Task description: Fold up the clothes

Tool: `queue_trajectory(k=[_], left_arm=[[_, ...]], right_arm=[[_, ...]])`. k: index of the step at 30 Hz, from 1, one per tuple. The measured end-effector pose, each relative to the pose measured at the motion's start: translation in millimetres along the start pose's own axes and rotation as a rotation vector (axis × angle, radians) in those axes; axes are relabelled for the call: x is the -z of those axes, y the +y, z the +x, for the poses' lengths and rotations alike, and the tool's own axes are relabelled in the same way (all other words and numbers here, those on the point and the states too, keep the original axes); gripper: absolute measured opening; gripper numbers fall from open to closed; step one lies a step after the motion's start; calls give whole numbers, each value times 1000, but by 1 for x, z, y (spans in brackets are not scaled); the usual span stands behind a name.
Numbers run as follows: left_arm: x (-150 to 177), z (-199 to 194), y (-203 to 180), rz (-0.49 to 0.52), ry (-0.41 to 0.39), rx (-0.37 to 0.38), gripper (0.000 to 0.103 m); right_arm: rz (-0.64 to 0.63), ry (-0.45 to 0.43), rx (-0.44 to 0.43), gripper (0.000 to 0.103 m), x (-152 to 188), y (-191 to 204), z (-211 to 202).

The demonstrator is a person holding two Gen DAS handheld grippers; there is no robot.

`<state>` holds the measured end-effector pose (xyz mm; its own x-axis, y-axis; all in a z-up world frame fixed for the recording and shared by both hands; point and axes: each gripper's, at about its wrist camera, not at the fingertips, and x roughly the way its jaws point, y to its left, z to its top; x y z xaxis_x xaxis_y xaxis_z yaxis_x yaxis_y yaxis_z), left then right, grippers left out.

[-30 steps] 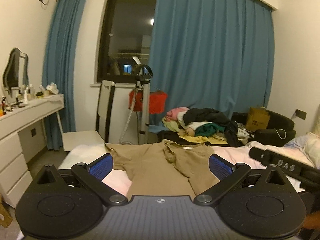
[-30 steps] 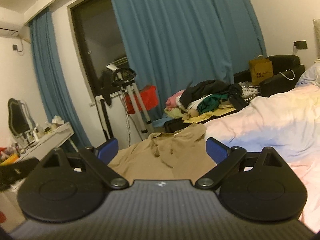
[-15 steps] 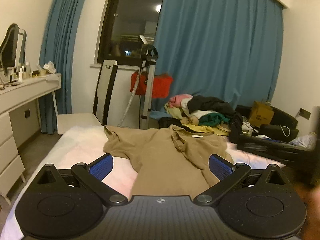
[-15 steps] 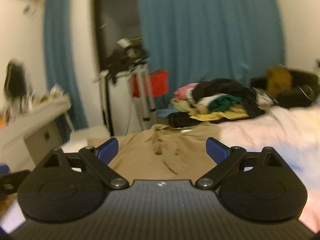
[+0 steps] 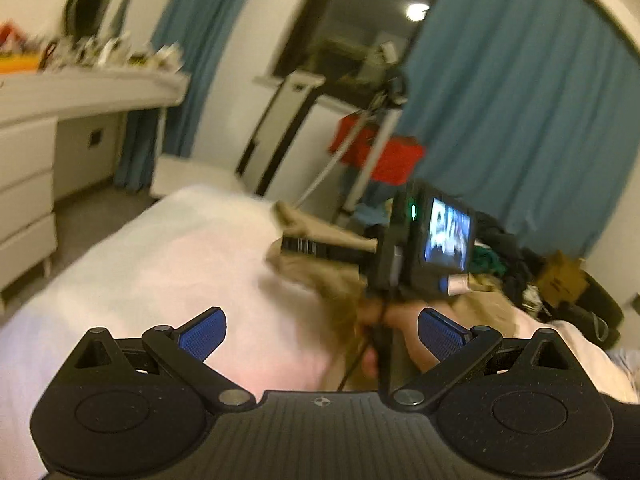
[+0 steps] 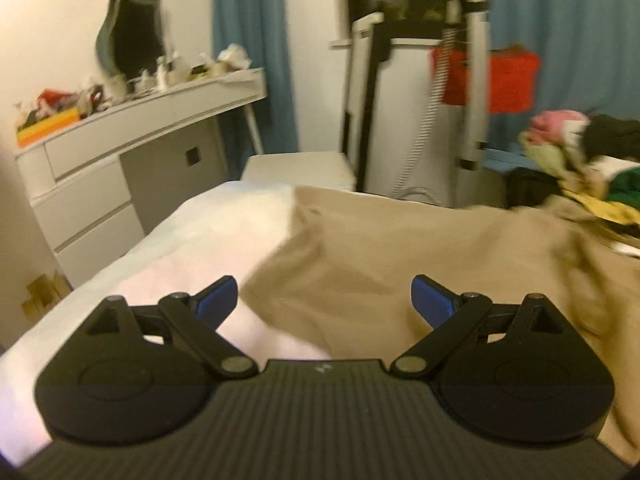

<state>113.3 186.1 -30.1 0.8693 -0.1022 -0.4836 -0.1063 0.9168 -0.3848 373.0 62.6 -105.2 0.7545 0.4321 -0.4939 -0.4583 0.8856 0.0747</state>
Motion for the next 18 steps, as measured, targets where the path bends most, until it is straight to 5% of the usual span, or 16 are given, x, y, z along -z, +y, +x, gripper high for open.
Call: queue_trajectory(k=[5, 7, 8, 11, 18], left_arm=[[0, 16, 23, -95, 12, -16, 103], [1, 18, 29, -101, 0, -36, 103], [2, 20, 31, -102, 4, -41, 103], [5, 23, 34, -104, 9, -51, 103], [10, 15, 19, -67, 3, -9, 103]], right_arm=[[24, -14, 43, 92, -26, 7, 68], [-8, 7, 82, 68, -31, 11, 89], [-17, 27, 104, 38, -31, 11, 97], [10, 22, 139, 11, -29, 7, 98], [111, -195, 134, 8, -48, -42, 16]])
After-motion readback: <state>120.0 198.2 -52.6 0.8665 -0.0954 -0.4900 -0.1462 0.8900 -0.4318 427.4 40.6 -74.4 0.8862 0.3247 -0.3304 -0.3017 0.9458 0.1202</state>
